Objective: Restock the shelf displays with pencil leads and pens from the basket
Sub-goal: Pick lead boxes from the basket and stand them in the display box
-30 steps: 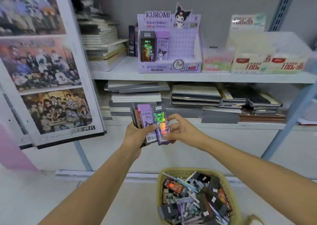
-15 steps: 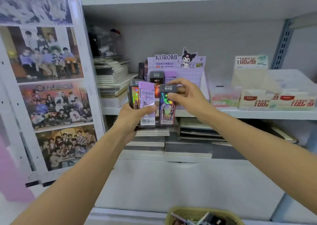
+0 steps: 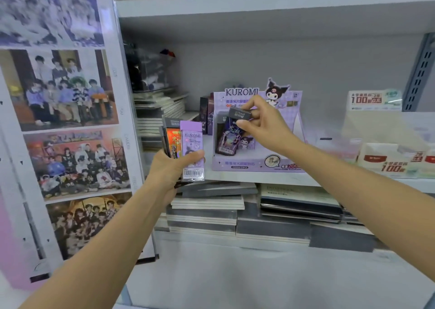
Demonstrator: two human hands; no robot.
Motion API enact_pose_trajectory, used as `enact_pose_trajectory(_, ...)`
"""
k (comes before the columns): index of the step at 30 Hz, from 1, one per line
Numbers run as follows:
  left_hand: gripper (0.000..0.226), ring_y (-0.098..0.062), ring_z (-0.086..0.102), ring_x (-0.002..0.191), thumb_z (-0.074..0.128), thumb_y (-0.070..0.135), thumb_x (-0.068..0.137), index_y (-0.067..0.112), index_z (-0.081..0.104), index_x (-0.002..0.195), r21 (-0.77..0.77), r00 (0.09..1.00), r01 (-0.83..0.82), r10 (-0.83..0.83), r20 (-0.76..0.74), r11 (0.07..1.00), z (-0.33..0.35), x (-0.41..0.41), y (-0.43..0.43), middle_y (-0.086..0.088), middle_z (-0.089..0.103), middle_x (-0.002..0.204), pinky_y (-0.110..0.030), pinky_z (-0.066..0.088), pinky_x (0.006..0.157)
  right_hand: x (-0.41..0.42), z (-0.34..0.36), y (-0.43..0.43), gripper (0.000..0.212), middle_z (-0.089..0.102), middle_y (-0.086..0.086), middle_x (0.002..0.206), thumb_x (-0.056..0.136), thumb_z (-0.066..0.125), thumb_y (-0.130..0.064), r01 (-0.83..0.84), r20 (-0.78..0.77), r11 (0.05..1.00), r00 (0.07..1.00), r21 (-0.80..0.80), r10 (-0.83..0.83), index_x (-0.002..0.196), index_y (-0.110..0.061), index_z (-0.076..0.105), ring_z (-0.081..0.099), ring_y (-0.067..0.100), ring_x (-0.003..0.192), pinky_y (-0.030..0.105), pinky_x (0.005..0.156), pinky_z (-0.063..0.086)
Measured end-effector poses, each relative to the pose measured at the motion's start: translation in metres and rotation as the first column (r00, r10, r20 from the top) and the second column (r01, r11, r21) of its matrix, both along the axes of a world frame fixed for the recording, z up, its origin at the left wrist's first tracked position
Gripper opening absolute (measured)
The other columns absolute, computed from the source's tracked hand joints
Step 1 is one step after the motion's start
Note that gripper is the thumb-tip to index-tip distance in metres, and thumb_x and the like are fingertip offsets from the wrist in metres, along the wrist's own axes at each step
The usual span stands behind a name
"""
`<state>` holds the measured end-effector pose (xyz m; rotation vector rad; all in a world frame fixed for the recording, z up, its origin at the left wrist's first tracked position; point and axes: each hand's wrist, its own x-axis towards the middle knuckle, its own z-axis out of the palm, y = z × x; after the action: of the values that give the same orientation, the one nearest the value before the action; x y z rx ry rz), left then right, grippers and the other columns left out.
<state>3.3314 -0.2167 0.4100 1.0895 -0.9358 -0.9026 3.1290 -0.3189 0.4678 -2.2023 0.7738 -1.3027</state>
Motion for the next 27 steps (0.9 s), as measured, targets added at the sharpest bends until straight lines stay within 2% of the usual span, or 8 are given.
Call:
enact_pose_trajectory(2,0.069,-0.027,0.073,0.088,0.088,0.034,0.034,0.015,0.072,0.098,-0.001,1.000,0.020,-0.020,0.017,1.000,0.001,0.000,-0.003,-0.008,0.076,0.093,-0.047,0.055,0.089,0.000,0.008,-0.002,0.026,0.069,-0.005,0.089,0.091,0.063,-0.006,0.003,-0.093,1.000,0.996,-0.012,-0.004,0.091,-0.024,0.045,0.067,0.004,0.064,0.026,0.067,0.058)
enact_pose_trajectory(6,0.068,-0.025,0.074,0.085,0.090,0.031,0.037,0.013,0.071,0.100,-0.017,0.998,0.063,-0.063,0.028,0.998,0.004,0.000,-0.009,-0.010,0.076,0.094,-0.041,0.059,0.078,0.011,0.021,-0.003,0.019,0.071,0.009,0.094,0.092,0.063,-0.007,-0.013,-0.220,1.000,0.975,-0.027,0.006,0.098,-0.018,0.048,0.071,0.020,0.076,0.031,0.068,0.059)
enact_pose_trajectory(11,0.071,-0.027,0.073,0.091,0.091,0.034,0.036,0.013,0.071,0.102,-0.014,0.997,0.067,-0.066,0.031,0.998,0.005,0.003,-0.008,-0.009,0.076,0.096,-0.047,0.055,0.089,0.010,0.027,-0.007,0.017,0.071,0.012,0.089,0.091,0.064,-0.007,-0.020,-0.293,1.000,0.956,-0.015,0.015,0.101,-0.013,0.052,0.071,0.029,0.077,0.036,0.069,0.059)
enact_pose_trajectory(14,0.069,-0.030,0.072,0.092,0.090,0.032,0.034,0.013,0.072,0.098,-0.009,0.998,0.054,-0.054,0.011,0.998,0.004,0.003,-0.005,-0.010,0.076,0.096,-0.051,0.054,0.092,0.009,0.015,-0.006,0.024,0.070,0.009,0.092,0.089,0.066,-0.008,-0.003,-0.246,0.999,0.969,-0.031,-0.004,0.109,-0.015,0.054,0.070,0.029,0.078,0.034,0.074,0.057)
enact_pose_trajectory(17,0.075,-0.032,0.070,0.097,0.090,0.034,0.033,0.011,0.071,0.102,-0.003,0.998,0.054,-0.054,0.024,0.999,0.002,-0.001,-0.002,-0.011,0.075,0.098,-0.052,0.052,0.094,0.015,0.002,-0.002,0.036,0.063,0.006,0.095,0.082,0.074,-0.007,0.057,-0.134,0.983,0.988,-0.173,-0.081,0.112,-0.017,0.056,0.066,0.022,0.079,0.035,0.080,0.055)
enact_pose_trajectory(21,0.078,-0.032,0.070,0.097,0.090,0.031,0.036,0.010,0.069,0.108,-0.021,0.997,0.066,-0.066,0.028,0.998,0.003,-0.008,0.001,-0.009,0.075,0.099,-0.049,0.054,0.090,0.019,-0.009,0.001,0.025,0.053,0.003,0.104,0.081,0.075,-0.009,0.169,-0.092,0.947,0.975,-0.272,-0.201,0.105,-0.009,0.065,0.057,0.021,0.091,0.043,0.082,0.052)
enact_pose_trajectory(24,0.081,-0.032,0.070,0.096,0.091,0.032,0.036,0.009,0.068,0.110,-0.024,0.995,0.088,-0.087,0.041,0.996,0.004,-0.013,0.003,-0.011,0.075,0.100,-0.048,0.055,0.086,0.015,-0.006,0.005,0.018,0.047,0.001,0.104,0.086,0.071,-0.017,0.228,-0.045,0.943,0.968,-0.241,-0.245,0.103,-0.012,0.068,0.050,0.012,0.091,0.032,0.088,0.048)
enact_pose_trajectory(27,0.041,-0.025,0.074,0.082,0.088,0.022,0.047,0.019,0.077,0.087,-0.027,0.984,0.165,-0.163,0.068,0.986,0.006,-0.019,0.002,-0.008,0.077,0.091,-0.034,0.059,0.067,0.007,0.006,0.018,0.018,0.056,0.001,0.103,0.090,0.068,-0.021,0.150,0.121,0.983,0.983,-0.103,-0.137,0.106,-0.013,0.068,0.053,0.010,0.084,0.021,0.078,0.045)
